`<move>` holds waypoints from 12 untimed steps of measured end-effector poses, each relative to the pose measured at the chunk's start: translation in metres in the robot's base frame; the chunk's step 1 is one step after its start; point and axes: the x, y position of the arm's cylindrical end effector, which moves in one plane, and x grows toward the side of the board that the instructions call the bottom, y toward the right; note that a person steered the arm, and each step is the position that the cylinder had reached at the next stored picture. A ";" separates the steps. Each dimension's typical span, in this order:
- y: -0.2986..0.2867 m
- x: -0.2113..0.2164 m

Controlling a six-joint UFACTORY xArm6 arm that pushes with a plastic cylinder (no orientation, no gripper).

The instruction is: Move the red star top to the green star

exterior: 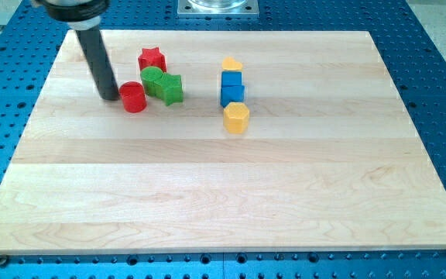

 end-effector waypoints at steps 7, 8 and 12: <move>-0.033 -0.081; 0.004 -0.081; 0.074 -0.083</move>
